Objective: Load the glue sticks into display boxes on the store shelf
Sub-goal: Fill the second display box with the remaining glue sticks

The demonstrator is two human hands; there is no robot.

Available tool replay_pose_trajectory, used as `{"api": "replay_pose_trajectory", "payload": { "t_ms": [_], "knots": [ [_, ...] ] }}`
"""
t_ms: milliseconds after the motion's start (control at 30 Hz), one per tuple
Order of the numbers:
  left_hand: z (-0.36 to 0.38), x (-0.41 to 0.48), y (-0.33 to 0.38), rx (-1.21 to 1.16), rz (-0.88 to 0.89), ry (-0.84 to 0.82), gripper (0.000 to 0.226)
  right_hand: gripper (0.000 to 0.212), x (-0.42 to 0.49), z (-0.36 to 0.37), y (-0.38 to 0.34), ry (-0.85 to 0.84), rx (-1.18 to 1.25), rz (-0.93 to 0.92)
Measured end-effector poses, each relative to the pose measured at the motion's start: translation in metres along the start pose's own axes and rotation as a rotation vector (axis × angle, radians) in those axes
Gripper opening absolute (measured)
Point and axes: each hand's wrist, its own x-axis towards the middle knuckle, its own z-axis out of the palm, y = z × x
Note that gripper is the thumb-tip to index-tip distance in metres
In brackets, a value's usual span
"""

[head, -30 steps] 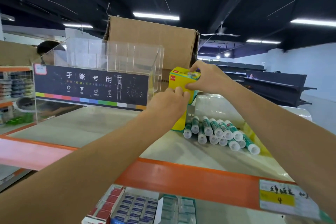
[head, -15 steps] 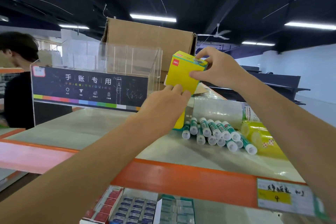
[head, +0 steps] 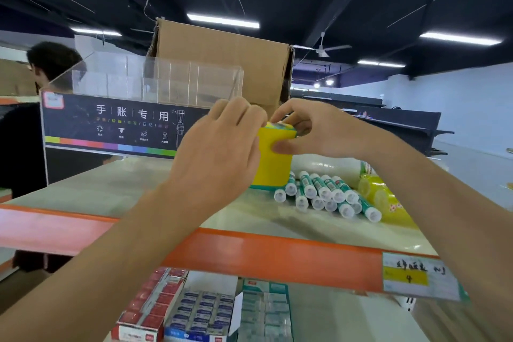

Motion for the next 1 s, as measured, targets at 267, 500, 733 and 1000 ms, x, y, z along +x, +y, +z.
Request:
{"api": "replay_pose_trajectory", "payload": {
  "t_ms": [267, 500, 733, 1000],
  "knots": [
    [0.019, -0.021, -0.001, 0.031, 0.063, -0.197, 0.027, 0.045, -0.007, 0.028, 0.005, -0.070, -0.117, -0.001],
    [0.017, -0.020, 0.000, 0.056, 0.072, -0.316, 0.064, 0.044, -0.001, 0.023, 0.012, -0.101, -0.170, 0.032],
    [0.011, -0.023, -0.004, 0.167, 0.091, -0.436, 0.095, 0.057, 0.002, 0.020, 0.014, -0.121, -0.209, 0.037],
    [0.000, -0.020, -0.009, 0.099, 0.166, -0.330, 0.059, 0.040, -0.009, 0.007, 0.016, -0.221, -0.032, 0.038]
  ]
}}
